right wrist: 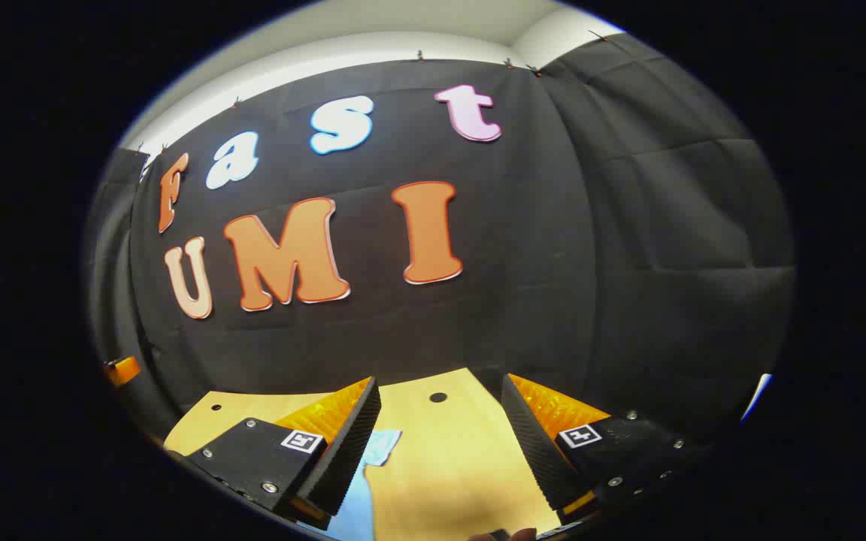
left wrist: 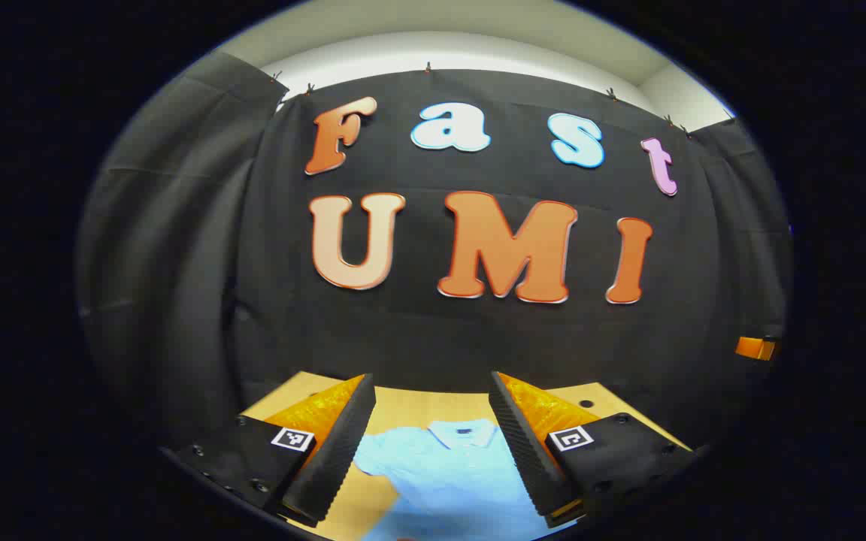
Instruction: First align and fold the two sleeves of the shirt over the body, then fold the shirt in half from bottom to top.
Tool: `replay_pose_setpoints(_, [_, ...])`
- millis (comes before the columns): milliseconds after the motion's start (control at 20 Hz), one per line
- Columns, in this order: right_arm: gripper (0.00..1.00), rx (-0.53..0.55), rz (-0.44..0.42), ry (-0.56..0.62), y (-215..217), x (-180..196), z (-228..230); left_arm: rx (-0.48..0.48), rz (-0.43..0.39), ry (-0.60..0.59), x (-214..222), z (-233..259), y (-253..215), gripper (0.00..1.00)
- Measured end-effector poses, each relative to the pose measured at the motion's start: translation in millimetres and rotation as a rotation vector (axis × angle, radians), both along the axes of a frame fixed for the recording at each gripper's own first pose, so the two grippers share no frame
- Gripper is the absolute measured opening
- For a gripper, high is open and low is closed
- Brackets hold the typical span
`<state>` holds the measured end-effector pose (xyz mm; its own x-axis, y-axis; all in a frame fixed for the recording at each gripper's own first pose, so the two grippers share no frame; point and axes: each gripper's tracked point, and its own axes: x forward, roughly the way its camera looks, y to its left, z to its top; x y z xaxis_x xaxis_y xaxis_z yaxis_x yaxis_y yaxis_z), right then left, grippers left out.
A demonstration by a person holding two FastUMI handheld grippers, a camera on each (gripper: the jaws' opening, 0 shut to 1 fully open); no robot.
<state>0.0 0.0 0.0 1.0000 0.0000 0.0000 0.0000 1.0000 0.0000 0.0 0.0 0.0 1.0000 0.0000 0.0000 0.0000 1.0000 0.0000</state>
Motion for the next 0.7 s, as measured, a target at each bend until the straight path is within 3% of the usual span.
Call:
replay_pose_setpoints(300, [0.98,-0.057,0.023,-0.018,102.4,-11.5,-2.7,0.045,0.026,-0.004,12.4,8.0,105.5,0.99])
replay_pose_setpoints(700, [1.00,-0.109,0.044,0.018,148.2,-5.7,-6.7,0.003,0.083,0.004,24.3,6.4,170.3,0.98])
